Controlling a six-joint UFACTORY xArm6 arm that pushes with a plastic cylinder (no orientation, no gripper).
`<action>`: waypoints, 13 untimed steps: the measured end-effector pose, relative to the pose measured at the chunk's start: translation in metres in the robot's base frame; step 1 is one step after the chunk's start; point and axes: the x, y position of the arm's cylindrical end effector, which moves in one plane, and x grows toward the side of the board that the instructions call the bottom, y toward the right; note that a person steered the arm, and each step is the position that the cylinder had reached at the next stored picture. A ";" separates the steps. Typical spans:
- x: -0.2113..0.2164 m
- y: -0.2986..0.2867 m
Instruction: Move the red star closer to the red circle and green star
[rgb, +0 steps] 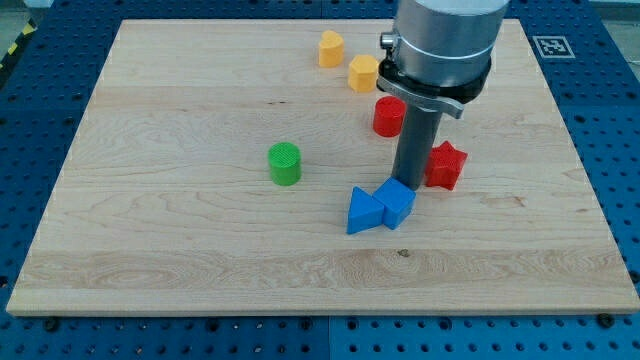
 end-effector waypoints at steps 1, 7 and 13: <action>-0.007 0.000; -0.029 0.096; -0.022 0.053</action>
